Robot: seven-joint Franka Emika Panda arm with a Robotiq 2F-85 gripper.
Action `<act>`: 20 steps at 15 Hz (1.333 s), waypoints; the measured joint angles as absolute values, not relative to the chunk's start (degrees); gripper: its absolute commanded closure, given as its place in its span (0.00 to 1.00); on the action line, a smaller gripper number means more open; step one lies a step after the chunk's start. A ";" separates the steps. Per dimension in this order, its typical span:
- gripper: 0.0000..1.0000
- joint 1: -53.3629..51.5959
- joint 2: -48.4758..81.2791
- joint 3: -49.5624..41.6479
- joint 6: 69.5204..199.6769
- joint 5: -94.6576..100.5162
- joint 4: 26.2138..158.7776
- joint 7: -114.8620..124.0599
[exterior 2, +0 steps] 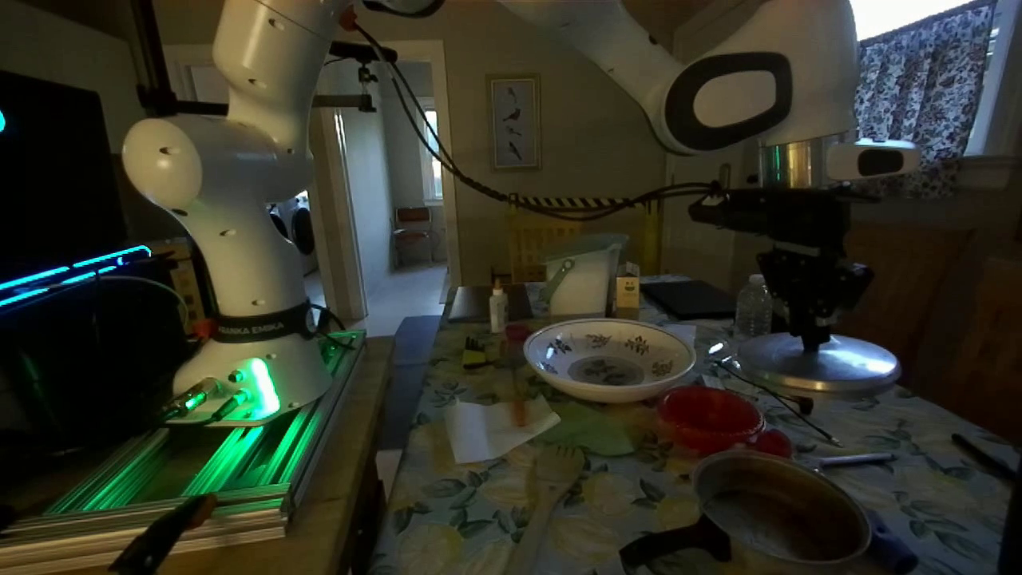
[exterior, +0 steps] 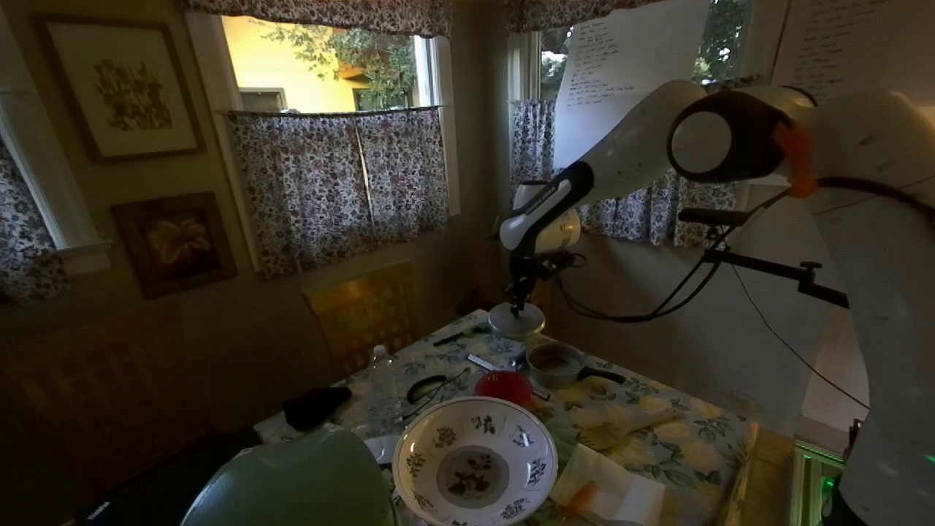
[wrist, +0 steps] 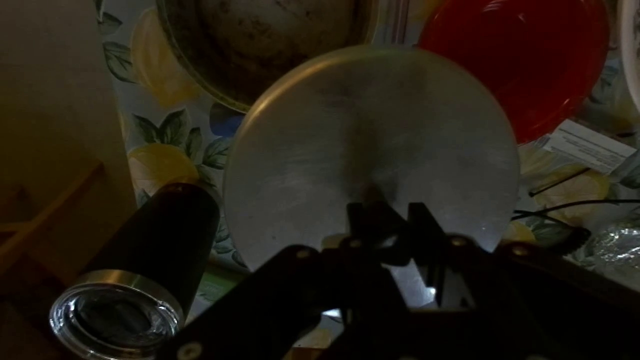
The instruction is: Remove the lid from the pot
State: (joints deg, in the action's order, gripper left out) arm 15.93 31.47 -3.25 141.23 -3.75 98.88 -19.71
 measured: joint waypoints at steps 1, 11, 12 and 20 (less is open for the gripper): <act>0.94 15.93 31.58 -3.32 141.23 -3.74 98.83 -19.69; 0.94 16.13 48.34 -3.39 141.26 -3.96 80.98 -14.00; 0.94 16.16 50.10 -3.40 141.25 -3.96 78.69 -13.42; 0.94 18.76 60.66 -1.51 141.09 -4.89 64.75 -12.42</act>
